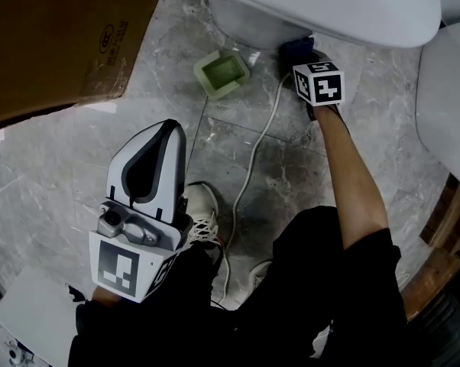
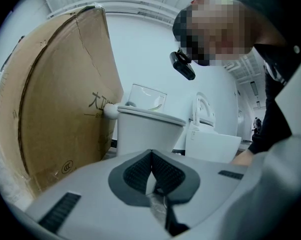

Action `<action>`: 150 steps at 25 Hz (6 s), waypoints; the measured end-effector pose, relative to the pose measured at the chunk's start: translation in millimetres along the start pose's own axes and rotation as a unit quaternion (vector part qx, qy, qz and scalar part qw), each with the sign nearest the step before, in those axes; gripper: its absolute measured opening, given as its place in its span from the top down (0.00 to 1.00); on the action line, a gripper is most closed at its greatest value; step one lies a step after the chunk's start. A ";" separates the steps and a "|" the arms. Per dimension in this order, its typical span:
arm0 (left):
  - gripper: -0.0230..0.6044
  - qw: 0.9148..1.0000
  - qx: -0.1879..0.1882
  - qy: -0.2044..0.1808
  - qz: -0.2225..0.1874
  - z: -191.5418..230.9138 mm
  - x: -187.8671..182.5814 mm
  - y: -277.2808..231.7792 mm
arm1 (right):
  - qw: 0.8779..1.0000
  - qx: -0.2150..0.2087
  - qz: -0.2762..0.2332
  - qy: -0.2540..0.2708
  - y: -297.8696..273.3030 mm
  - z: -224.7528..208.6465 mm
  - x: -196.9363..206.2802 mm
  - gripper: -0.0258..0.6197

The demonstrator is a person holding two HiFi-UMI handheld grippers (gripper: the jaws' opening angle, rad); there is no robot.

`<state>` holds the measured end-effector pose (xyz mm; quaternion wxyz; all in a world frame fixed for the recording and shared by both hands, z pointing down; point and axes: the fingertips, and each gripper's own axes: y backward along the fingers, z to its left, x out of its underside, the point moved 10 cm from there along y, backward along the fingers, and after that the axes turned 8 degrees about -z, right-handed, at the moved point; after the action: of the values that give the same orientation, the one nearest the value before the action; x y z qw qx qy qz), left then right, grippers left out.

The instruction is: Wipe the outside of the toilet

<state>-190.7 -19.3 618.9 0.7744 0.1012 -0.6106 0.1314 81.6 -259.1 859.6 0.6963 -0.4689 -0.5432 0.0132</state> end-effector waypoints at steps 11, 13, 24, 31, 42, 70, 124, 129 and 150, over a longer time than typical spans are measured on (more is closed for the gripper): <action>0.97 1.000 -0.004 -0.010 -0.018 -4.6 -12.8 7.8 | 1.000 0.010 0.007 0.005 11.0 1.3 2.3 0.86; 0.97 1.000 -0.011 -0.013 -0.025 -6.1 -15.1 10.8 | 1.000 0.009 -0.002 0.016 23.7 3.5 1.8 0.86; 0.97 0.998 -0.009 -0.043 -0.039 -32.6 -24.2 22.2 | 0.991 -0.008 -0.129 0.042 124.2 15.8 -35.7 0.86; 0.97 0.998 -0.016 -0.051 -0.031 -46.0 -25.6 31.7 | 0.974 -0.013 -0.220 0.044 207.1 28.6 -54.9 0.86; 0.97 0.997 -0.036 -0.057 -0.049 -54.5 -35.8 46.5 | 0.941 0.034 -0.330 0.064 320.2 37.2 -55.8 0.86; 0.95 0.990 -0.091 -0.101 -0.046 -43.0 -90.3 70.8 | 0.872 0.155 -0.463 0.034 448.8 31.1 -16.5 0.86; 0.95 0.993 -0.110 -0.035 0.016 -147.3 -576.9 22.9 | 0.911 0.149 -0.384 0.014 737.1 75.7 -453.9 0.86; 0.95 0.994 -0.100 -0.029 0.013 -158.2 -626.2 23.3 | 0.912 0.149 -0.382 0.012 775.6 84.9 -489.1 0.86; 0.95 0.996 -0.067 -0.051 -0.021 -137.8 -752.1 24.5 | 0.879 0.220 -0.423 -0.001 861.5 106.8 -591.0 0.86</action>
<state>-237.4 -12.5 -144.6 0.7497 0.0686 -0.6546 0.0684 180.6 -20.5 -158.3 0.7205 -0.0290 -0.6735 -0.1628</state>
